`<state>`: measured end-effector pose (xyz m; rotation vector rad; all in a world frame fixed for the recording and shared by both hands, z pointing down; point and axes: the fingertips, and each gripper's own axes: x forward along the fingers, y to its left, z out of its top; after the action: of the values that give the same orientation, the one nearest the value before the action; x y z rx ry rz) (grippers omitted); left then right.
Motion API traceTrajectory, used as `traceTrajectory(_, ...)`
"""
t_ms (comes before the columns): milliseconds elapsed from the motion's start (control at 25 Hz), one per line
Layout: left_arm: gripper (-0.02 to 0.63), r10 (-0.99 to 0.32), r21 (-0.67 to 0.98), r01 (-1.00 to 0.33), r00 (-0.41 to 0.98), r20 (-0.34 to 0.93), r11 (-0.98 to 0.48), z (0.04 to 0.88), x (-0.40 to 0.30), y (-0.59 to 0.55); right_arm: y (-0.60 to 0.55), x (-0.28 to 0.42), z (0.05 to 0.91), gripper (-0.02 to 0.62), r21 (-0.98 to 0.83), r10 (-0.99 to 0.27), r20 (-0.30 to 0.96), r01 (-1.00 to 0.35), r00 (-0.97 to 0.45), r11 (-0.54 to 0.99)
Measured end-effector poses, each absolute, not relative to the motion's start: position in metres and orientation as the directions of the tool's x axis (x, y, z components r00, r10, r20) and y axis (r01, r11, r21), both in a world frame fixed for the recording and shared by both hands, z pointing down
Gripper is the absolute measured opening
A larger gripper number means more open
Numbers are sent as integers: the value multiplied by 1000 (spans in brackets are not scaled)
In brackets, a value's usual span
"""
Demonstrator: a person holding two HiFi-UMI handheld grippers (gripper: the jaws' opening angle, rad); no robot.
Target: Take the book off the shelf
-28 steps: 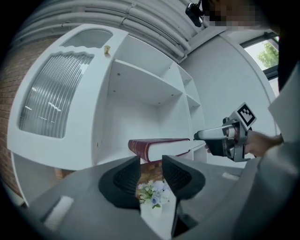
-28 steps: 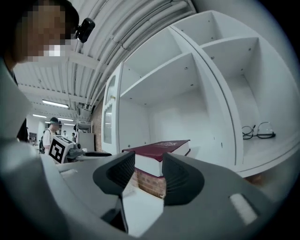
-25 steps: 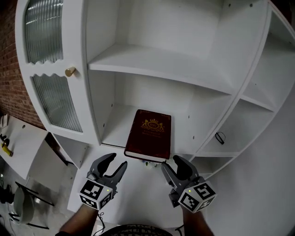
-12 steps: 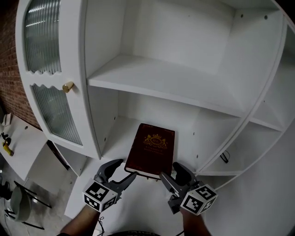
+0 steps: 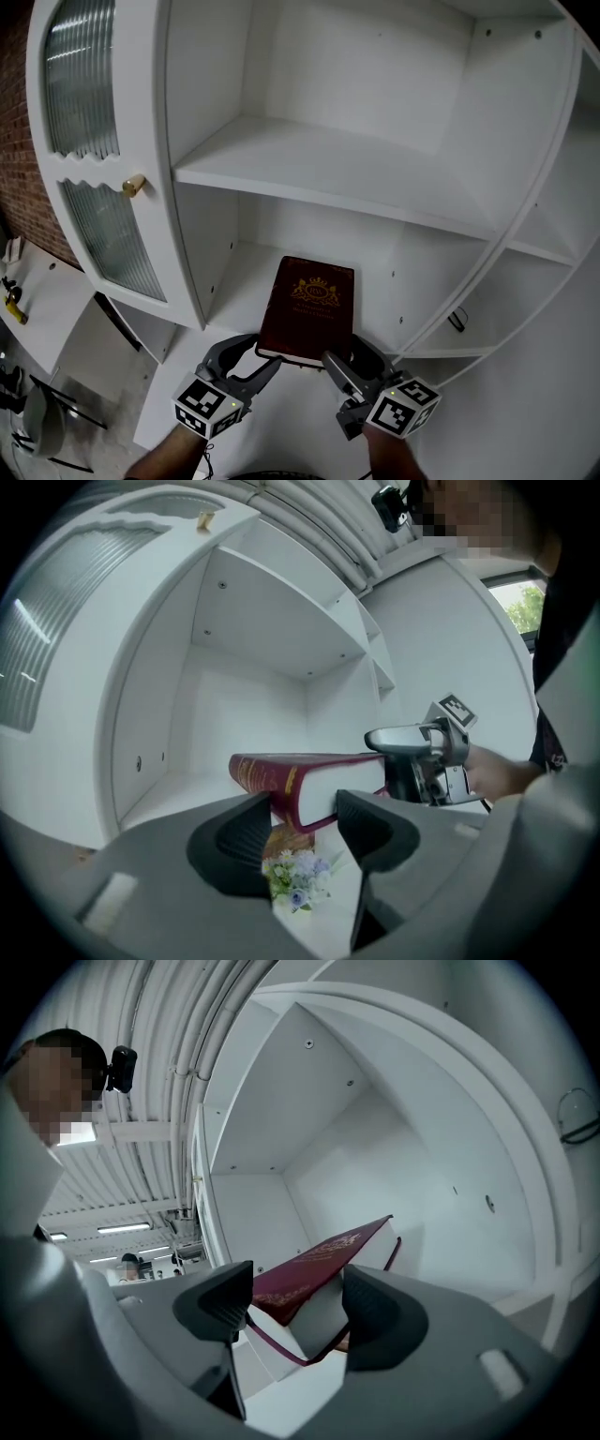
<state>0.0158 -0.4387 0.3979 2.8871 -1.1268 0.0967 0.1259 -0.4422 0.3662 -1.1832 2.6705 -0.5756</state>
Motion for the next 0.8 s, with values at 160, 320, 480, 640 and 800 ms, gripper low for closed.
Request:
traceTrajectory(160,227,-690,30,-690,723,23,-723,398,14,-431,-432,128,368,287,-415,-745,11,-681,-667,604)
traceTrajectory(320,224,-696,-12,-696,716,62,-718,407,15,-419,-420,130,372,265,-420,-756,18,-691,-654,588)
traceTrajectory(480,221,-691,-15,-693,715,106,-720,419,12,-412,-412,131,384,206,-382,-779,65,-737,-624,558)
traceTrajectory(640,218,-706,-33,-709,694,140,-704,430,9,-404,-403,128,395,164,-340,-797,104,-774,-595,534)
traceTrajectory(800,215,-702,-4,-708,699,132,-706,429,7,-394,-395,125,395,156,-291,-814,110,-802,-570,522)
